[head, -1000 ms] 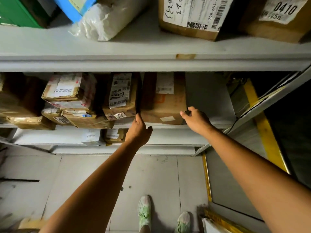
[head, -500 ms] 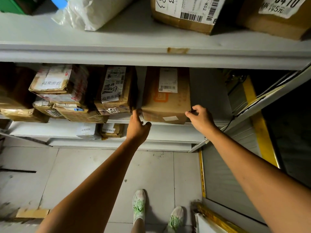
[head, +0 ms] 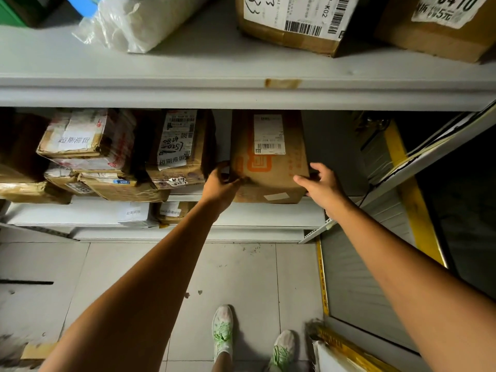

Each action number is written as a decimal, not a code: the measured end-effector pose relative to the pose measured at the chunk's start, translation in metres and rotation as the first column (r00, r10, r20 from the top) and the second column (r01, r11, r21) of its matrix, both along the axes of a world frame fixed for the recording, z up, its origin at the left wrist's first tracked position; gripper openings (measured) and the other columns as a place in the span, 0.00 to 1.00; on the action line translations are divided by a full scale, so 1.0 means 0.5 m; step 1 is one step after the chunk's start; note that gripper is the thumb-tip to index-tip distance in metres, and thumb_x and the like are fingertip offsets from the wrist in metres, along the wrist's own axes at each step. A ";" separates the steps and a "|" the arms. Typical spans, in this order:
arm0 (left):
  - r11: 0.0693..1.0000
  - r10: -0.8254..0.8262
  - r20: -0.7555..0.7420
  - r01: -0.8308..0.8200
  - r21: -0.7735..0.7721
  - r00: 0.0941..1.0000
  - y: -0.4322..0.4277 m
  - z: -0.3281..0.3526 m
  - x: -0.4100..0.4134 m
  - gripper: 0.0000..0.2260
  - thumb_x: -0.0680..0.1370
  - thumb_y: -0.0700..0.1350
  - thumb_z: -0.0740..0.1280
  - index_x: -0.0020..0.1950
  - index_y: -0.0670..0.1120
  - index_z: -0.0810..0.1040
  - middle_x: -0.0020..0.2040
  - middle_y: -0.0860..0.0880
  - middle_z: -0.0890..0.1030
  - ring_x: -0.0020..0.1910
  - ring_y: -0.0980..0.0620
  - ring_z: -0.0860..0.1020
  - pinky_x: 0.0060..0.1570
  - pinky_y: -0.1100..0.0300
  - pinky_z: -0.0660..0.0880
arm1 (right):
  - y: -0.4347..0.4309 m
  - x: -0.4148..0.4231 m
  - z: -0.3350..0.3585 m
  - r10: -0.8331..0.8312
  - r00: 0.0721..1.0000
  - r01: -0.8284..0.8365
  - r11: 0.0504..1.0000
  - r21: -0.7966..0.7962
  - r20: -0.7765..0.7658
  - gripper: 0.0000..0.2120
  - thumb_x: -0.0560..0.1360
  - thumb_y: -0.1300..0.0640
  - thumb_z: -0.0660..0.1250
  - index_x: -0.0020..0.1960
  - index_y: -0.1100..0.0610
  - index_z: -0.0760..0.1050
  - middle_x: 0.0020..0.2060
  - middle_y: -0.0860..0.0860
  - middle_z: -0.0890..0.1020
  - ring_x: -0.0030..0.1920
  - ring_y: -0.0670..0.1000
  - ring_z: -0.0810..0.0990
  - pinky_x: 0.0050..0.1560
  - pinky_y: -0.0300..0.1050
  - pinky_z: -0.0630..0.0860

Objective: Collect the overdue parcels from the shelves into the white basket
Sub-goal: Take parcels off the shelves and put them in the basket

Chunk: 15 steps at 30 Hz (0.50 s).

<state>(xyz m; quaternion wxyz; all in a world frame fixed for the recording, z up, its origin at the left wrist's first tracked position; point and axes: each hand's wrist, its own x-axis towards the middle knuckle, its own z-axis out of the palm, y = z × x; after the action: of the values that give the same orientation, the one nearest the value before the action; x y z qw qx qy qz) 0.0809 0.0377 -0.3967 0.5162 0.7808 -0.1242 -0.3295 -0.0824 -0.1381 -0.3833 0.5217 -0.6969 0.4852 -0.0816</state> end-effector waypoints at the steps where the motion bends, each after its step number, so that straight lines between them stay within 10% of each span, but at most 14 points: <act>1: 1.000 0.006 0.000 -0.006 0.000 1.000 0.002 0.000 -0.002 0.33 0.74 0.45 0.76 0.75 0.47 0.66 0.64 0.48 0.76 0.59 0.49 0.77 0.57 0.57 0.75 | 0.001 -0.003 0.000 -0.006 1.000 0.006 1.000 0.005 -0.002 0.32 0.73 0.52 0.74 0.73 0.54 0.66 0.65 0.55 0.74 0.62 0.56 0.76 0.63 0.57 0.76; 7: 1.000 -0.026 -0.070 0.024 -0.018 0.997 0.053 0.008 -0.042 0.24 0.73 0.42 0.77 0.65 0.49 0.70 0.54 0.51 0.78 0.56 0.48 0.79 0.55 0.53 0.79 | 0.020 -0.056 0.001 0.017 0.998 -0.014 0.999 0.053 -0.062 0.33 0.68 0.51 0.78 0.69 0.49 0.68 0.63 0.53 0.74 0.59 0.57 0.77 0.58 0.57 0.79; 15: 0.999 -0.032 -0.150 0.029 -0.020 0.988 0.030 0.008 -0.020 0.31 0.76 0.43 0.73 0.76 0.51 0.64 0.61 0.45 0.78 0.53 0.49 0.80 0.53 0.53 0.79 | 0.025 -0.046 0.024 0.038 0.998 -0.036 0.998 0.044 -0.048 0.33 0.73 0.53 0.75 0.73 0.52 0.66 0.66 0.53 0.75 0.64 0.56 0.76 0.64 0.59 0.75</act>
<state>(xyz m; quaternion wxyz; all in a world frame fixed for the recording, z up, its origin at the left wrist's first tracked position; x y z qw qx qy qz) 0.0711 0.0528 -0.3927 0.5260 0.7470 -0.0999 -0.3942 -0.1054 -0.1256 -0.3711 0.5261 -0.6961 0.4865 -0.0443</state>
